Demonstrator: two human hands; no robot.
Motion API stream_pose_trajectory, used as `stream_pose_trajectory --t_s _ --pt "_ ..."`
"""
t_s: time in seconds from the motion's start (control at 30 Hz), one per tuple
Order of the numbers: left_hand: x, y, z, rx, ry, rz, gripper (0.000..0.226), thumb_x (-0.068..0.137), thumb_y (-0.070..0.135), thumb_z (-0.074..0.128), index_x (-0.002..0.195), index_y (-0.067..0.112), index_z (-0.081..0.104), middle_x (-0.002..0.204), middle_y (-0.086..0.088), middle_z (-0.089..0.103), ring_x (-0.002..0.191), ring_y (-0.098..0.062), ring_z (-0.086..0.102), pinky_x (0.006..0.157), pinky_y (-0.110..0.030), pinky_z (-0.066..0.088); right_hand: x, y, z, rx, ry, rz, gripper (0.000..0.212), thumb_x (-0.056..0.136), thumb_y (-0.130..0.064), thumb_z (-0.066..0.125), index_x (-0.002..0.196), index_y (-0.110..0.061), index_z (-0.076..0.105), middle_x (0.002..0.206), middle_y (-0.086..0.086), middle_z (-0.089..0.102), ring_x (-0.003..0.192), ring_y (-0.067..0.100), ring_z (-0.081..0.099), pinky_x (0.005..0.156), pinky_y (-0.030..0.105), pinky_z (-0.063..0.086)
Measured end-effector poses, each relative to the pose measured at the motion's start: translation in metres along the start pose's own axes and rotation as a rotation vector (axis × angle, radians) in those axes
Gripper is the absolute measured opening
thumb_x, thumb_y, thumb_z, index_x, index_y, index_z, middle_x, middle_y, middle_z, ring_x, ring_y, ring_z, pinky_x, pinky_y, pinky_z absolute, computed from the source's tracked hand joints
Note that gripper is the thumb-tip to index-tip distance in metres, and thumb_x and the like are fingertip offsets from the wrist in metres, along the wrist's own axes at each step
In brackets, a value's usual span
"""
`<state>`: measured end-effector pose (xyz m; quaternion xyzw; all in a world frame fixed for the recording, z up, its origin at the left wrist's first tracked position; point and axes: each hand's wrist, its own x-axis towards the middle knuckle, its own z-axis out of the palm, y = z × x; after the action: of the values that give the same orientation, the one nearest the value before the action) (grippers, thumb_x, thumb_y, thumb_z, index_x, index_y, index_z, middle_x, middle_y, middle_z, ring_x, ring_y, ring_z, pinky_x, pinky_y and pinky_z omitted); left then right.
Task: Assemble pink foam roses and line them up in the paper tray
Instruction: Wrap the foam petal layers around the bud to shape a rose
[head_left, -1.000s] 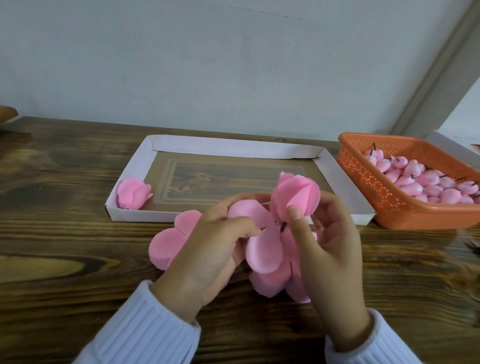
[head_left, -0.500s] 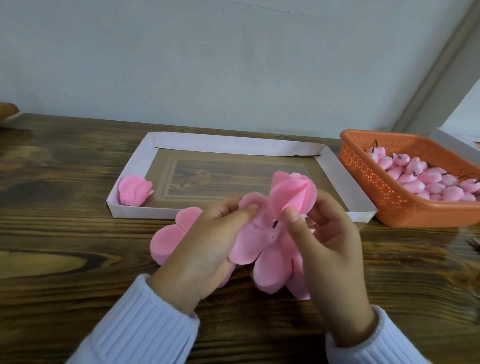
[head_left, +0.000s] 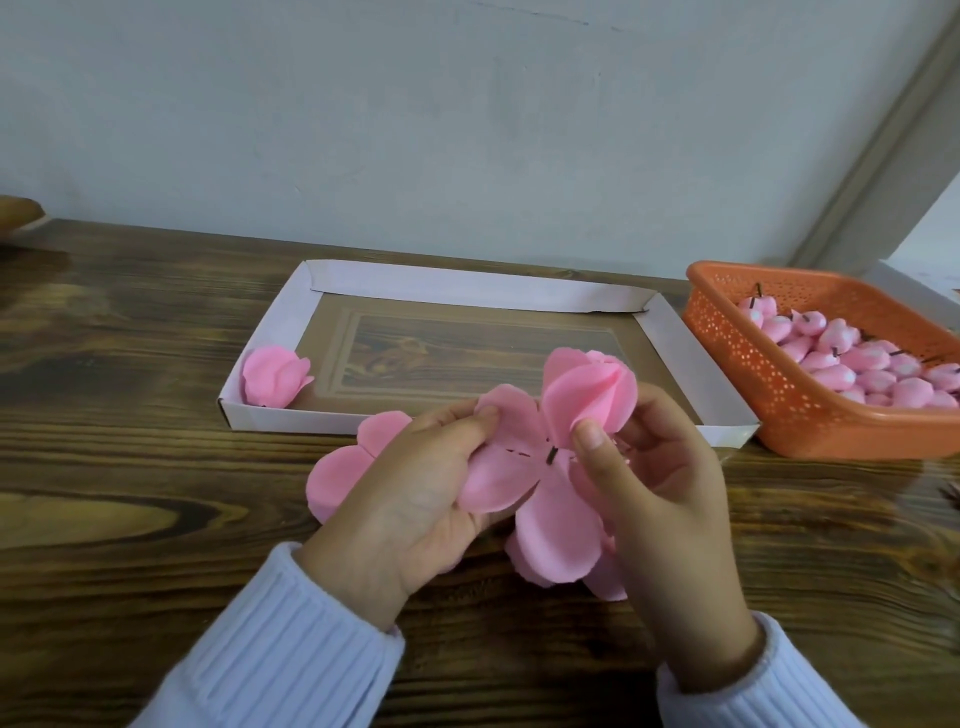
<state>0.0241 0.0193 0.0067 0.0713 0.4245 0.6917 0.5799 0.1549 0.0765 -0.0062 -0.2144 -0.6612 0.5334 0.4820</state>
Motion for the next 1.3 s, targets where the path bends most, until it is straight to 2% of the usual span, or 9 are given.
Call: stream_pose_trajectory --t_s 0.17,0.3,0.47,0.63,0.77,0.87,0.97,1.2,1.3 --pt "-0.001 0.001 -0.001 -0.015 -0.002 0.003 0.023 0.101 0.01 0.046 0.104 0.001 0.067 0.093 -0.02 0.074 0.073 -0.024 0.073 0.056 -0.034 0.06 0.001 -0.001 -0.002 -0.069 -0.02 -0.029 0.017 0.081 -0.023 0.07 0.097 -0.018 0.066 0.092 -0.008 0.073 0.086 0.006 0.068 0.073 0.021 0.053" --pt "-0.001 0.002 0.0 -0.037 0.007 0.015 0.022 0.101 0.009 0.046 0.101 -0.003 0.065 0.089 -0.022 0.074 0.073 -0.025 0.073 0.058 -0.035 0.061 0.003 0.0 -0.002 -0.178 -0.06 -0.065 0.018 0.083 -0.024 0.069 0.101 -0.024 0.065 0.099 -0.014 0.071 0.094 0.005 0.066 0.077 0.014 0.049" --pt "-0.002 0.001 -0.002 -0.015 -0.029 0.023 0.024 0.099 0.008 0.052 0.115 -0.006 0.063 0.106 -0.025 0.07 0.1 -0.031 0.07 0.083 -0.041 0.058 0.004 0.0 -0.001 -0.211 -0.089 -0.082 0.021 0.082 -0.027 0.068 0.103 -0.026 0.065 0.101 -0.014 0.071 0.096 0.005 0.066 0.077 0.012 0.048" --pt "-0.006 0.003 -0.003 -0.046 -0.276 -0.006 0.038 0.096 0.018 0.051 0.123 -0.006 0.062 0.128 -0.025 0.06 0.121 -0.03 0.059 0.109 -0.043 0.042 0.004 0.0 -0.002 -0.231 -0.069 -0.079 0.021 0.082 -0.028 0.068 0.102 -0.024 0.065 0.101 -0.012 0.07 0.098 0.007 0.065 0.078 0.012 0.047" --pt "-0.006 0.001 -0.004 0.037 -0.411 0.07 0.034 0.08 0.007 0.059 0.11 -0.005 0.069 0.112 -0.023 0.066 0.103 -0.025 0.066 0.097 -0.036 0.05 0.005 0.002 -0.002 -0.344 -0.018 -0.074 0.025 0.082 -0.037 0.07 0.103 -0.023 0.066 0.123 -0.004 0.06 0.119 0.005 0.054 0.095 0.017 0.042" --pt "-0.006 -0.002 -0.006 0.189 -0.454 0.149 0.044 0.078 0.003 0.049 0.119 -0.007 0.062 0.118 -0.031 0.062 0.112 -0.035 0.061 0.104 -0.042 0.044 0.005 0.003 -0.002 -0.361 -0.023 -0.05 0.024 0.079 -0.041 0.07 0.099 -0.028 0.066 0.126 -0.008 0.055 0.121 -0.001 0.049 0.098 0.017 0.04" --pt "-0.006 -0.005 -0.006 0.339 -0.408 0.211 0.041 0.073 0.002 0.054 0.11 0.01 0.069 0.107 -0.017 0.072 0.108 -0.028 0.067 0.095 -0.036 0.051 0.004 0.003 0.0 -0.378 -0.038 -0.039 0.027 0.074 -0.048 0.064 0.097 -0.034 0.065 0.126 -0.015 0.052 0.121 -0.003 0.048 0.098 0.024 0.041" --pt "-0.004 -0.009 -0.007 0.498 -0.372 0.301 0.028 0.074 0.013 0.066 0.095 0.03 0.075 0.099 -0.002 0.076 0.099 -0.015 0.071 0.08 -0.022 0.055 0.003 0.006 0.0 -0.442 -0.098 -0.041 0.029 0.071 -0.046 0.067 0.1 -0.045 0.063 0.13 -0.018 0.048 0.121 -0.008 0.044 0.091 0.004 0.037" --pt "-0.002 -0.013 -0.008 0.541 -0.296 0.359 0.022 0.075 0.026 0.071 0.096 0.025 0.074 0.1 -0.001 0.076 0.101 -0.016 0.071 0.086 -0.032 0.055 0.002 0.005 0.002 -0.464 -0.09 -0.086 0.03 0.072 -0.053 0.061 0.101 -0.048 0.062 0.127 -0.016 0.05 0.122 -0.002 0.046 0.093 0.007 0.038"
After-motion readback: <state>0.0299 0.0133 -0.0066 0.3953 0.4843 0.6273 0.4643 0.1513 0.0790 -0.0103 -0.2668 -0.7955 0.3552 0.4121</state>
